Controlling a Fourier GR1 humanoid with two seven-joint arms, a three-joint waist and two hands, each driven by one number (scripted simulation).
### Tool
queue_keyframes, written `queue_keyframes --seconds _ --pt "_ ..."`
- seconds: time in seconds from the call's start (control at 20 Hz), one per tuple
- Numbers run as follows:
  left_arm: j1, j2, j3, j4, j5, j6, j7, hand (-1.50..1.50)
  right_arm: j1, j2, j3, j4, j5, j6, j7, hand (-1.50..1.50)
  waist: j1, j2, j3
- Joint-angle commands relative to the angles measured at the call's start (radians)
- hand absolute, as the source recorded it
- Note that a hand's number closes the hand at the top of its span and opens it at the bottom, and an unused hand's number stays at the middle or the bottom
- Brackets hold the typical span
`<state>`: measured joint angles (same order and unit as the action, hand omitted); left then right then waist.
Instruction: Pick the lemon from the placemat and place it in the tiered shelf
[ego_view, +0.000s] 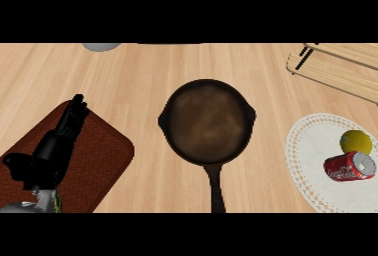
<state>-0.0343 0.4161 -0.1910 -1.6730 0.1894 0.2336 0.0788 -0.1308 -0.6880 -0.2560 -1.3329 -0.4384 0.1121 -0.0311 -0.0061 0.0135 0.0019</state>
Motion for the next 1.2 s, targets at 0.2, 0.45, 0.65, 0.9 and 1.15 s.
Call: queue_keyframes --seconds 0.2,0.45,0.65,0.9,1.15 --pt "-0.070 0.023 0.046 0.022 0.051 -0.077 0.062 0.00 0.044 -0.146 -0.044 0.363 0.022 0.464 -0.301 -1.50 0.011 -0.009 0.000" --pt "-0.029 0.020 0.075 0.008 0.046 -0.109 0.024 0.00 0.025 -0.241 -0.049 0.439 0.163 0.488 -0.396 -1.50 0.012 -0.012 -0.001" --pt "0.009 0.015 0.061 0.017 0.044 -0.132 0.006 0.00 0.025 -0.358 -0.030 0.413 0.248 0.487 -0.381 -1.50 0.011 -0.013 -0.002" --pt "-0.037 -0.011 0.077 0.030 0.019 -0.125 0.012 0.00 -0.064 -0.342 0.051 0.348 0.318 0.481 -0.248 -1.50 0.012 -0.012 -0.002" --pt "-0.081 -0.016 0.098 0.053 0.003 -0.136 0.049 0.00 -0.166 -0.309 0.093 0.286 0.323 0.503 -0.064 -1.50 0.015 -0.012 -0.003"
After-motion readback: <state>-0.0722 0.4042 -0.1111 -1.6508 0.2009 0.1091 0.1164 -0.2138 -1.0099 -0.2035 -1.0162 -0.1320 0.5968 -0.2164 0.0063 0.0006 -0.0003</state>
